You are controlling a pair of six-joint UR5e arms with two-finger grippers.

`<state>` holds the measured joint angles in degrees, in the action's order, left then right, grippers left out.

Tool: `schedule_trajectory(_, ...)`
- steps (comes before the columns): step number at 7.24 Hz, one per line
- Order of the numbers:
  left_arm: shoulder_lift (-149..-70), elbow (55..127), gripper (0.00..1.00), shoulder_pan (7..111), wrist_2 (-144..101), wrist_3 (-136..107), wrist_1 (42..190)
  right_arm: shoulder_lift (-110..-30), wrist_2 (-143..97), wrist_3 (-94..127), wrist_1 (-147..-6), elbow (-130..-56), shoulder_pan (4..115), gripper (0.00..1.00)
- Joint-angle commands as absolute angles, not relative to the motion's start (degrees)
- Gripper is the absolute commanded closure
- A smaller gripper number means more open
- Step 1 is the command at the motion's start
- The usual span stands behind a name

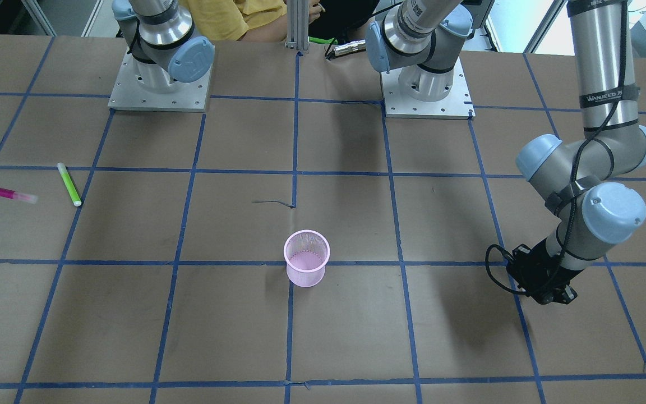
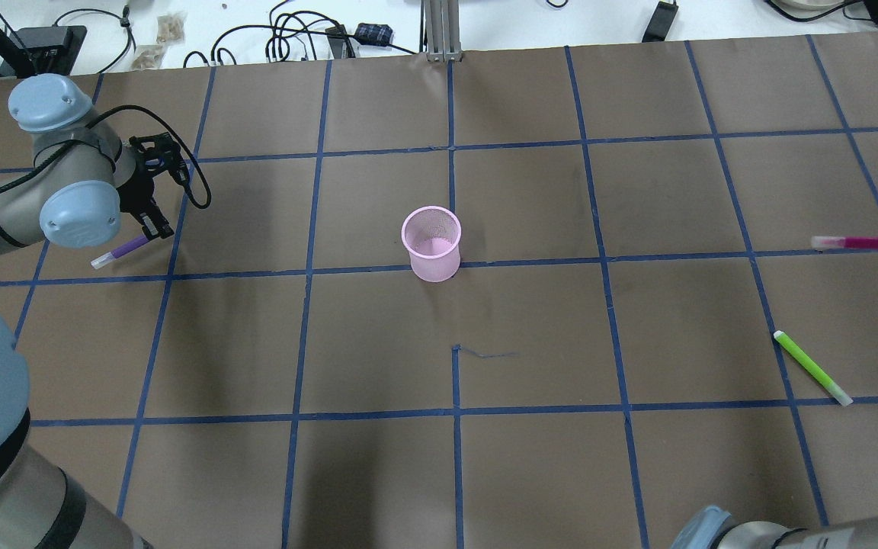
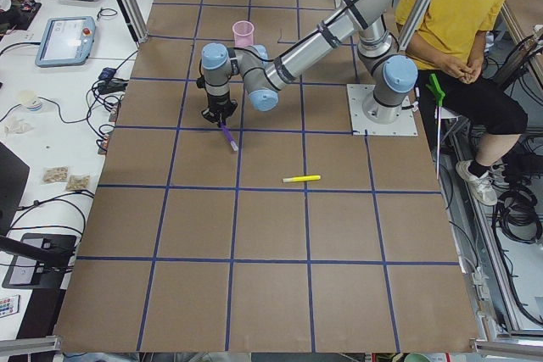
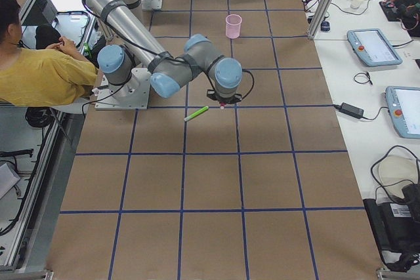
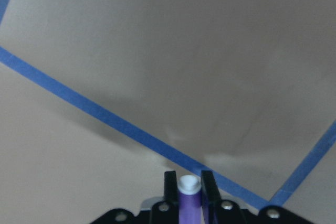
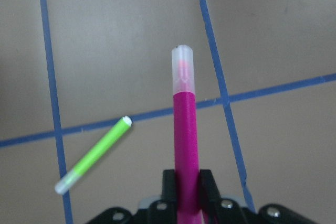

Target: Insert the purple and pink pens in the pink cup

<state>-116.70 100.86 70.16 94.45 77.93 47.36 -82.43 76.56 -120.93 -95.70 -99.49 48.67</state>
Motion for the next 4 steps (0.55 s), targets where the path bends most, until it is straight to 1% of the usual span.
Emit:
schedule_trajectory(1,-113.83,101.07,1.00,69.35,90.65,77.09,49.12,-88.75,78.91,-102.31,-93.87,-99.41,60.59,0.95)
schedule_trajectory(3,-110.23,101.07,1.00,69.87,88.77,73.40,51.41,-91.14,79.98,-86.48,-93.87,-98.44,71.31,0.95)
schedule_trajectory(4,-108.65,101.77,1.00,69.61,84.51,72.26,51.59,-90.88,81.55,-77.35,-95.35,-98.18,78.24,0.95)
